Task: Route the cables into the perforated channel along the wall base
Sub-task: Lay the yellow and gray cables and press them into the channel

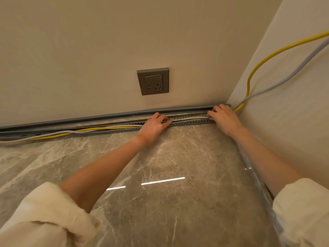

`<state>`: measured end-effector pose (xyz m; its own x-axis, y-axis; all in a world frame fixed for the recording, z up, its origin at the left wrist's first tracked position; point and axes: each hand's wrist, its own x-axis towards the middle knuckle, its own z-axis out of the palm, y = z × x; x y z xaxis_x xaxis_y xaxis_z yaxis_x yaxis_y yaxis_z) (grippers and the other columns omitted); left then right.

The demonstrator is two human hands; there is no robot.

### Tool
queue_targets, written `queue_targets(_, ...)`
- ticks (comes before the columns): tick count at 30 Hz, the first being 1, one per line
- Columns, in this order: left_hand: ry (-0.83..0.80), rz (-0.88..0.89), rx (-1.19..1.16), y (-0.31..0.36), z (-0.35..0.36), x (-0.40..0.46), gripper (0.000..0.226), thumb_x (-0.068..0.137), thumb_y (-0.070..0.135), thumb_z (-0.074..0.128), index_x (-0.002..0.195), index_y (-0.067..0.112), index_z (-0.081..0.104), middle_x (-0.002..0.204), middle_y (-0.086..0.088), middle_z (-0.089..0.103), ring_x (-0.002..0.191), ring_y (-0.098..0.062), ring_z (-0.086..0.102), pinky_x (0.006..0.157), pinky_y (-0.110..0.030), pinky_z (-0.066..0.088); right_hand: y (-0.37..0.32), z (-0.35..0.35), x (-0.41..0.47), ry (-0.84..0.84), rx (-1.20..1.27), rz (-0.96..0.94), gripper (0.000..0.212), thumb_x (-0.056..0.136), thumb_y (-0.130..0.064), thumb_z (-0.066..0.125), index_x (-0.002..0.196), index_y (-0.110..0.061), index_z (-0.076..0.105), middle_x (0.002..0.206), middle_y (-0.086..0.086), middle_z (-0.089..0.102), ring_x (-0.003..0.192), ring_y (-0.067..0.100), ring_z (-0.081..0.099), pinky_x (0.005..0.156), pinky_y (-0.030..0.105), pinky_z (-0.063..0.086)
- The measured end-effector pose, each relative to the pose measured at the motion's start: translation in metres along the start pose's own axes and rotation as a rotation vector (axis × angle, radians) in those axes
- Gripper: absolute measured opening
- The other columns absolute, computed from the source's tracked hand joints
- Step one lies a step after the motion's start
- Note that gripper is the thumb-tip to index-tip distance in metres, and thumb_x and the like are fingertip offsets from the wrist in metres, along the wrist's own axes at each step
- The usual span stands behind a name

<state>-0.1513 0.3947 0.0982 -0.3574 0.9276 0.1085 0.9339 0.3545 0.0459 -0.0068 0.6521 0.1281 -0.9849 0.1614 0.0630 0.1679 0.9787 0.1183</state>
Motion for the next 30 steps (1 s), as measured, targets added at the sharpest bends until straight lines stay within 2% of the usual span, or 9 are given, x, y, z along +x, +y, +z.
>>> queue_targets(3,-0.018,-0.002,0.015,0.002,-0.002,0.002,0.070,0.078,-0.009,0.062,0.138,0.016,0.039,0.125,-0.014,0.053,0.108,-0.031,0.045,0.085,-0.042,0.052,0.009,-0.002,0.001,-0.025,0.005,0.020,0.016,0.094,-0.012,0.052,0.103,-0.011,0.064,0.101,0.015,0.062,0.097,0.034,0.051,0.082,0.042,0.040)
queue_targets(9,-0.055,-0.023,0.046,0.006,-0.008,0.007,0.064,0.080,-0.003,0.063,0.137,0.017,0.043,0.119,-0.014,0.051,0.101,-0.032,0.045,0.069,-0.040,0.053,0.008,-0.001,-0.003,0.009,0.055,0.110,0.018,0.089,-0.012,0.061,0.100,-0.003,0.071,0.095,0.018,0.063,0.095,0.036,0.054,0.080,0.043,0.043)
queue_targets(11,-0.069,-0.025,0.053,0.007,-0.008,0.009,0.062,0.081,-0.002,0.061,0.136,0.017,0.043,0.119,-0.015,0.050,0.101,-0.033,0.045,0.069,-0.042,0.052,0.005,-0.001,-0.005,0.057,0.081,0.196,0.017,0.084,-0.012,0.066,0.093,0.001,0.072,0.090,0.019,0.064,0.092,0.036,0.055,0.077,0.042,0.045)
queue_targets(14,-0.080,-0.039,0.055,0.008,-0.007,0.010,0.060,0.082,-0.001,0.060,0.137,0.017,0.042,0.121,-0.015,0.047,0.104,-0.035,0.043,0.073,-0.044,0.052,-0.002,0.005,-0.017,0.154,0.012,0.221,0.009,0.074,0.003,0.070,0.082,0.007,0.070,0.083,0.020,0.061,0.086,0.036,0.057,0.070,0.040,0.048)
queue_targets(17,-0.080,-0.038,0.052,0.008,-0.006,0.010,0.059,0.082,0.000,0.061,0.136,0.017,0.042,0.121,-0.015,0.048,0.104,-0.034,0.043,0.073,-0.044,0.052,-0.011,0.015,-0.029,0.165,-0.003,0.232,0.015,0.072,0.010,0.068,0.087,0.008,0.067,0.086,0.022,0.061,0.084,0.036,0.059,0.066,0.039,0.052)
queue_targets(20,-0.081,-0.040,0.051,0.008,-0.006,0.009,0.059,0.083,0.001,0.060,0.137,0.017,0.042,0.121,-0.015,0.048,0.104,-0.034,0.043,0.075,-0.044,0.053,-0.018,0.024,-0.035,0.139,-0.053,0.230,0.027,0.075,0.012,0.065,0.102,0.011,0.063,0.096,0.023,0.061,0.088,0.039,0.059,0.072,0.042,0.053)
queue_targets(23,-0.079,-0.044,0.051,0.009,-0.006,0.009,0.056,0.085,0.002,0.058,0.137,0.017,0.043,0.122,-0.015,0.048,0.105,-0.034,0.043,0.077,-0.044,0.053,-0.021,0.025,-0.036,0.101,-0.077,0.225,0.036,0.077,0.010,0.061,0.113,0.012,0.057,0.110,0.026,0.059,0.101,0.041,0.056,0.088,0.046,0.049)
queue_targets(26,-0.082,-0.041,0.059,0.009,-0.007,0.009,0.056,0.086,0.003,0.058,0.137,0.018,0.042,0.125,-0.014,0.047,0.107,-0.034,0.043,0.079,-0.043,0.052,-0.019,0.021,-0.036,0.054,-0.073,0.222,0.035,0.076,0.010,0.061,0.111,0.011,0.059,0.110,0.025,0.060,0.104,0.040,0.056,0.095,0.045,0.046)
queue_targets(30,-0.079,-0.034,0.063,0.009,-0.008,0.008,0.057,0.086,0.004,0.058,0.138,0.019,0.041,0.125,-0.014,0.047,0.108,-0.033,0.043,0.079,-0.043,0.052,-0.018,0.014,-0.029,-0.010,0.010,0.261,0.035,0.072,0.006,0.063,0.107,0.005,0.060,0.109,0.021,0.059,0.105,0.037,0.053,0.094,0.042,0.044)
